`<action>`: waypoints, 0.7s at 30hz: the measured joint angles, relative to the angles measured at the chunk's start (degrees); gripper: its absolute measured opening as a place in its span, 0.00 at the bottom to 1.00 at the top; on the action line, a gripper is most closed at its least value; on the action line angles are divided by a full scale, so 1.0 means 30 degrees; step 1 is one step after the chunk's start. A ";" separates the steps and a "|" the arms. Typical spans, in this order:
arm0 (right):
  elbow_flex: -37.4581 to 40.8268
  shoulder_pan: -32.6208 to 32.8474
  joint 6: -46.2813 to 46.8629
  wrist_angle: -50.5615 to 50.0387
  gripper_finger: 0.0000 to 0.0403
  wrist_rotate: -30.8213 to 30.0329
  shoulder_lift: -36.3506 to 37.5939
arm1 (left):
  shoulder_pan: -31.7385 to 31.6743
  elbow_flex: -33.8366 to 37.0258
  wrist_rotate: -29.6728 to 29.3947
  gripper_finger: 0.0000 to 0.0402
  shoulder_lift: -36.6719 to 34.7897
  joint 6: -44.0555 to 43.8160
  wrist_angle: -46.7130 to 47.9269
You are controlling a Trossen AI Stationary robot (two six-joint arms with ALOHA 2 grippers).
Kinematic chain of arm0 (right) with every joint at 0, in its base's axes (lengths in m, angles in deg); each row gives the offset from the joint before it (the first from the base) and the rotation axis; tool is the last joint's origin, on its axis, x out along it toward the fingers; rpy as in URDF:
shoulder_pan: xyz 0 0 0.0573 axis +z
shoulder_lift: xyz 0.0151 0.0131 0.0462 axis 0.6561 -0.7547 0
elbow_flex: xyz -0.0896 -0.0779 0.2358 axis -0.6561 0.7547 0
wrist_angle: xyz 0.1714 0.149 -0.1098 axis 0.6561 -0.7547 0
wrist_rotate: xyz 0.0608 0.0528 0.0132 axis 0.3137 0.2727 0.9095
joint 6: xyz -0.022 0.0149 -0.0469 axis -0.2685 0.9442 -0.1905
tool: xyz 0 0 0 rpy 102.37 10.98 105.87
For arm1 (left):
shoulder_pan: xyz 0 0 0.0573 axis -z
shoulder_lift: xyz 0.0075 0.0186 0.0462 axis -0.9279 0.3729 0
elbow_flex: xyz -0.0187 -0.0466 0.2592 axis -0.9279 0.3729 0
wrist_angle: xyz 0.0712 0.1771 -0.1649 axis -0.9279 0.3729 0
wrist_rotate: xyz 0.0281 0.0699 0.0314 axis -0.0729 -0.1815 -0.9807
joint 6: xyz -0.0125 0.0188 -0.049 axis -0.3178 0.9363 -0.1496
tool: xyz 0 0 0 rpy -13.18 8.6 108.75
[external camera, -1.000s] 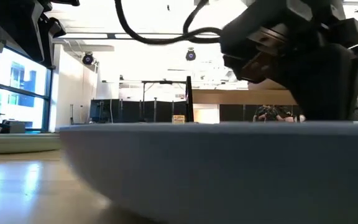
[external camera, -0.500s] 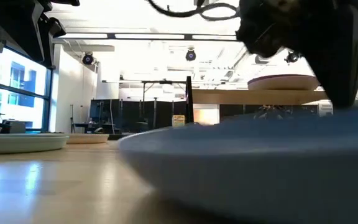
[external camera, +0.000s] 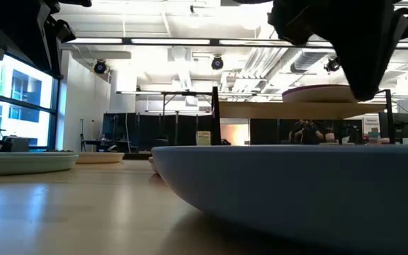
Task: Place and stack plates onto a shelf
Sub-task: Stack the blue plate on top of the purple plate on the shelf
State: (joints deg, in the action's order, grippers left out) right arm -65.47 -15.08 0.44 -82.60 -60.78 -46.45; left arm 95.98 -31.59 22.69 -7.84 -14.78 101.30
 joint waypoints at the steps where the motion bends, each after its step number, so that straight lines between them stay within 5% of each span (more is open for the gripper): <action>1: 0.0000 -0.0024 -0.0227 0.0207 0.01 -0.0002 -0.0018 | 0.0000 0.0000 0.0000 0.30 0.0000 -0.0004 0.0000; 13: 0.0000 -0.0179 -0.0910 0.1118 0.26 -0.1146 -0.0571 | 0.0007 0.0000 0.0007 0.30 0.0000 -0.0011 -0.0007; 21: 0.0007 -0.0140 -0.0917 0.1169 0.31 -0.0791 -0.1929 | 0.0015 0.0004 0.0022 0.30 0.0000 -0.0004 0.0007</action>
State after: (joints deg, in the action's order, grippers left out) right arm -65.44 -15.50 -2.31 -79.10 -63.15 -52.24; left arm 96.03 -31.58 22.75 -7.84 -14.79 101.32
